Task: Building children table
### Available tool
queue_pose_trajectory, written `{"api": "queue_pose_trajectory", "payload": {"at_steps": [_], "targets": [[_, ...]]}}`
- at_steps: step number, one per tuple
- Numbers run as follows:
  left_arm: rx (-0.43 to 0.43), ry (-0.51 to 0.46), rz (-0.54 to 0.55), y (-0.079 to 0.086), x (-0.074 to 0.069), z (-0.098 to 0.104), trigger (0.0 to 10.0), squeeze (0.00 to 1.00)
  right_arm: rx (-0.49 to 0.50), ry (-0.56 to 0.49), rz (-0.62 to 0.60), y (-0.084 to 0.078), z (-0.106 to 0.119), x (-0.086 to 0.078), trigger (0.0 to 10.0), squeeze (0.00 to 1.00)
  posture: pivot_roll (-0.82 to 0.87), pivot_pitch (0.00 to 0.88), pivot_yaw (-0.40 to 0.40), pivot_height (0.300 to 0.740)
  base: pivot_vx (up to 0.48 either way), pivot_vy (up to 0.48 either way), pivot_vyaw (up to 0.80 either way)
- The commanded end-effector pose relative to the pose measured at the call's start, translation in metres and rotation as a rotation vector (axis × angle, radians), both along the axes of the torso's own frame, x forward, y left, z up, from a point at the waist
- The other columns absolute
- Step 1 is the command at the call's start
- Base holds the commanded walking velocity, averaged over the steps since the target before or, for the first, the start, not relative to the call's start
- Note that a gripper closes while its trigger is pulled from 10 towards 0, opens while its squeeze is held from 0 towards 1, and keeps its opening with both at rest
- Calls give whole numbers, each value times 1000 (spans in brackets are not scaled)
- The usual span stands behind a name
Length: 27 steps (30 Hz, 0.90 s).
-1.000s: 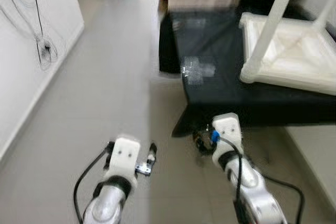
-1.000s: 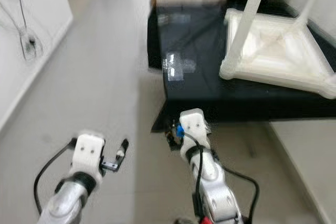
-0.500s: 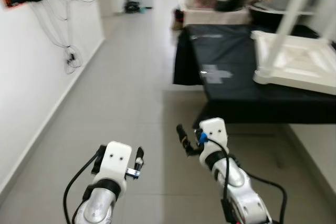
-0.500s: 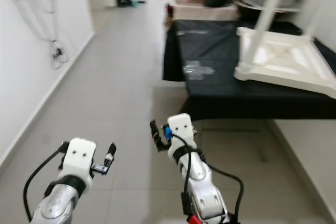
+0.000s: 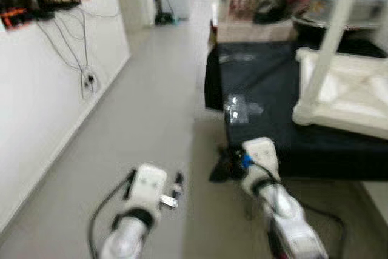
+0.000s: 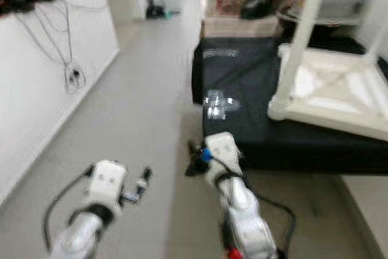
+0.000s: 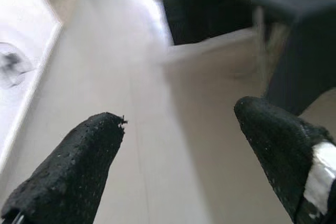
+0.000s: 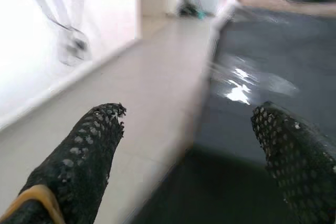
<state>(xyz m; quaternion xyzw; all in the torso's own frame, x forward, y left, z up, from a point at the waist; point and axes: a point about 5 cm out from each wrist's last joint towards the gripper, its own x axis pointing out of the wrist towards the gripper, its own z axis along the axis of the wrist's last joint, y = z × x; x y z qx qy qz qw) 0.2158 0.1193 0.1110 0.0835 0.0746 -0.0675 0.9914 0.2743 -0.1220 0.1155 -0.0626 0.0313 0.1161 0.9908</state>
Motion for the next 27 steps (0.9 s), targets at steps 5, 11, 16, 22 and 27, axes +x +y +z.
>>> {"api": "queue_pose_trajectory", "payload": {"at_steps": [5,11,16,22,27], "targets": [[-14,-26,-17,-5,1,4,10000,0,1,-3,-29,-8,-1,0,10000,0,126,33,-21,740,398,-219,0],[-26,-32,-26,-6,2,5,10000,0,16,-14,-30,-9,1,0,10000,0,129,33,-23,740,143,0,0],[-31,-28,-23,-6,2,4,10000,0,10,-11,-38,-9,0,1,10000,0,130,31,-20,740,0,0,0],[-37,-21,-23,-6,2,3,10000,0,23,-16,-52,-13,1,1,10000,0,130,34,-20,740,0,0,0],[-47,-20,-25,-6,2,3,10000,0,79,-25,-2,-19,5,-1,10000,0,125,38,-23,740,0,0,-320]]}}
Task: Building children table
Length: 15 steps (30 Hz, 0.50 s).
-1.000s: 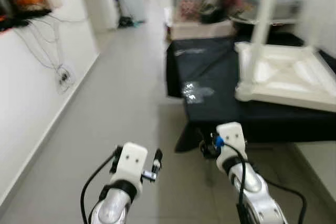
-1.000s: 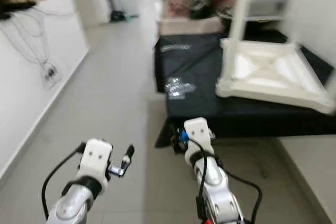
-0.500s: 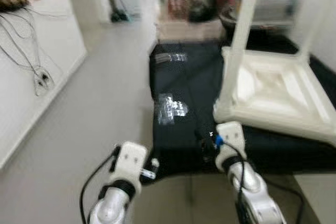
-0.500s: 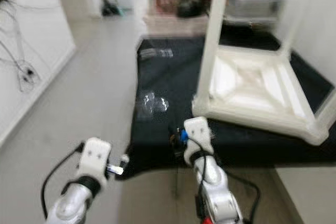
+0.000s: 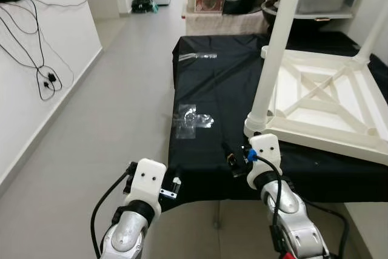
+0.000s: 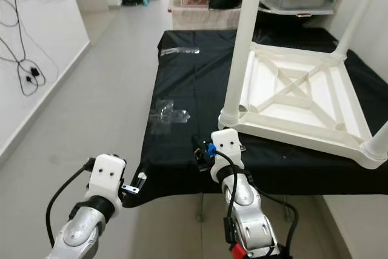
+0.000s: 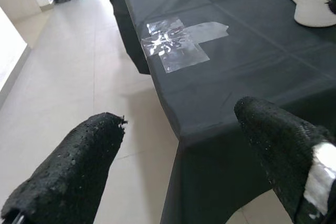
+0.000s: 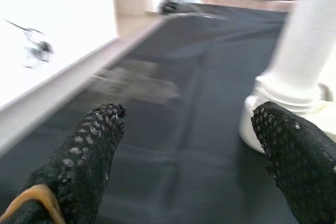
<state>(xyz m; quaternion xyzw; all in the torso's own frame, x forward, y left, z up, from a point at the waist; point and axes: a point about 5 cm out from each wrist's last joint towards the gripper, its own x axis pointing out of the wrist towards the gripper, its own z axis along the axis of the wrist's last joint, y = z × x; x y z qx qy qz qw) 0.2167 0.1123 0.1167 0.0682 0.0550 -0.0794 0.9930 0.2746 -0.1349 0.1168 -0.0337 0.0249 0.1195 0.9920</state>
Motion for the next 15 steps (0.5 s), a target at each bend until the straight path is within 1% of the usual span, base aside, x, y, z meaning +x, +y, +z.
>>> {"api": "queue_pose_trajectory", "payload": {"at_steps": [1,6,9,11,12,13,15], "targets": [[-11,16,-1,1,1,-3,10000,0,20,-19,-8,-6,3,-1,10000,0,125,38,-23,740,0,0,-800],[-26,-20,14,3,3,5,10000,0,-4,-50,-33,-10,9,2,10000,0,125,37,-23,740,0,0,-800],[-38,-88,61,11,9,21,10000,0,10,-107,-28,-7,23,9,10000,0,128,34,-25,740,0,0,-800],[-34,-138,105,20,13,33,10000,0,11,-132,-30,-5,31,14,10000,0,131,31,-28,740,0,0,0],[-34,-138,105,20,13,33,10000,0,11,-132,-30,-5,31,14,10000,0,131,31,-28,740,0,0,0],[-28,-154,127,24,15,37,10000,0,8,-140,-32,-5,34,16,10000,0,134,26,-31,740,0,0,0],[-24,-173,154,31,16,41,10000,0,6,-150,-34,-6,37,21,10000,0,137,24,-35,740,0,-270,0]]}}
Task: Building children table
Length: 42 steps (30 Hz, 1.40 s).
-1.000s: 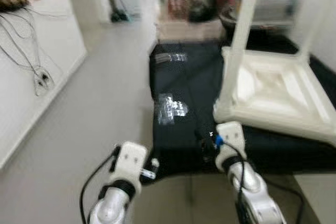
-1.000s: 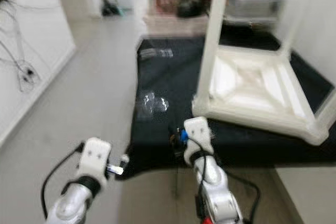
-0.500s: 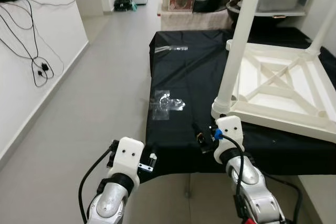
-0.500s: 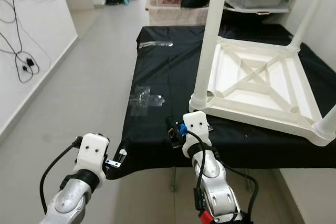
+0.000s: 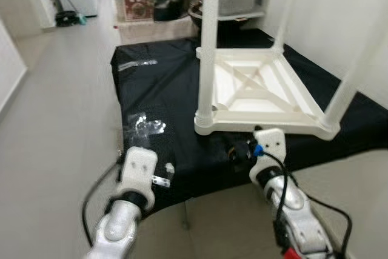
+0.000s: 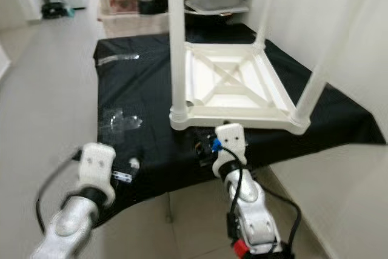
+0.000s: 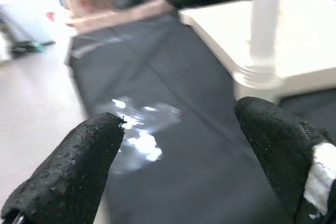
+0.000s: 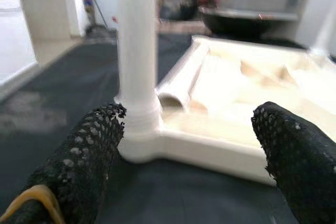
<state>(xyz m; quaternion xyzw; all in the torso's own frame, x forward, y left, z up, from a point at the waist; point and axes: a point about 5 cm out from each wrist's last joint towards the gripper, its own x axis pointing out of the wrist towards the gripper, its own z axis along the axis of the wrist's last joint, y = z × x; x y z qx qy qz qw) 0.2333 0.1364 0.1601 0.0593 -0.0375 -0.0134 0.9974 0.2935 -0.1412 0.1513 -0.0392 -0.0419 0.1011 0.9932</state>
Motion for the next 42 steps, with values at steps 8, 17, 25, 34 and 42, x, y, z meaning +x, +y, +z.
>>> {"api": "queue_pose_trajectory", "payload": {"at_steps": [8,17,25,34,42], "targets": [[25,29,37,9,0,-7,10000,0,6,-46,-25,-5,11,13,10000,0,141,13,-36,740,0,-399,0],[-1,17,67,9,4,-3,10000,0,6,-68,-46,-11,18,19,10000,0,139,6,-33,740,0,-128,0],[-7,-12,123,22,6,5,10000,0,68,-59,47,-4,21,24,10000,0,141,5,-36,740,0,0,0],[-4,-41,123,18,6,14,10000,0,21,-100,63,0,27,26,10000,0,142,14,-46,740,0,0,526],[50,-128,151,31,15,38,10000,0,45,-113,-21,-9,36,35,10000,0,143,20,-49,740,0,0,326]]}}
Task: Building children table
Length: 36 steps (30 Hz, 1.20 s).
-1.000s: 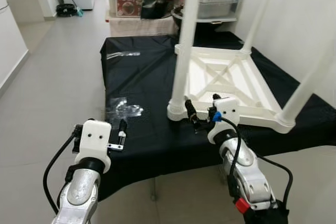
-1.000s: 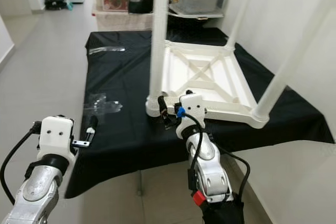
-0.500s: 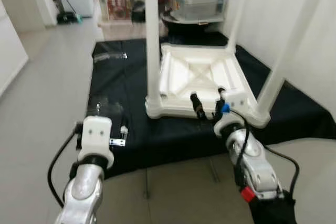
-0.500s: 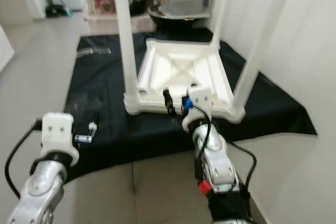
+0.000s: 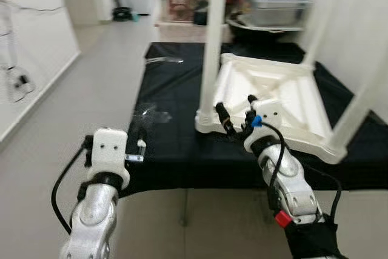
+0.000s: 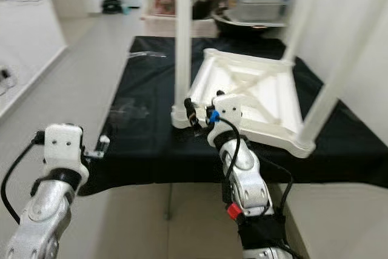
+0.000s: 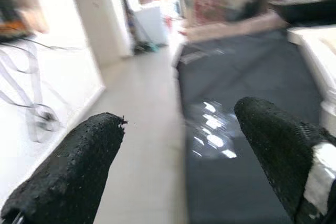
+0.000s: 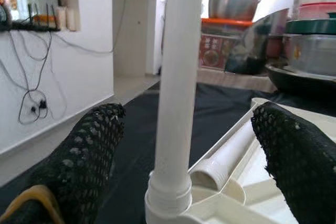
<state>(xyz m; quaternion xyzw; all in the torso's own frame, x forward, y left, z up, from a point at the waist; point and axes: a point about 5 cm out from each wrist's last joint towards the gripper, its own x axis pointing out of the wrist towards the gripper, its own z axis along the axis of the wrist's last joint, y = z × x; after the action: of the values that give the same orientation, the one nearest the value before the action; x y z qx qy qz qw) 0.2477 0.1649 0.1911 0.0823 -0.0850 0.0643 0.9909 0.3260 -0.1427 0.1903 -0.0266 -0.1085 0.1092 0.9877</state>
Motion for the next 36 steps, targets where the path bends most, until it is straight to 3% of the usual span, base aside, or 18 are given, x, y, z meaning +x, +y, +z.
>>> {"api": "queue_pose_trajectory", "payload": {"at_steps": [1,10,18,36], "targets": [[17,-37,13,6,3,12,10000,0,12,10,-67,-10,-2,3,10000,0,145,21,-47,740,0,0,0],[56,-107,85,27,8,34,10000,0,37,-5,-217,-28,4,10,10000,0,147,25,-48,740,0,0,0],[80,-115,181,50,6,39,10000,0,36,-24,-329,-41,9,13,10000,0,149,24,-49,740,0,0,0],[90,-111,160,46,8,37,10000,0,45,-29,-340,-38,9,14,10000,0,146,29,-46,740,69,0,0]]}}
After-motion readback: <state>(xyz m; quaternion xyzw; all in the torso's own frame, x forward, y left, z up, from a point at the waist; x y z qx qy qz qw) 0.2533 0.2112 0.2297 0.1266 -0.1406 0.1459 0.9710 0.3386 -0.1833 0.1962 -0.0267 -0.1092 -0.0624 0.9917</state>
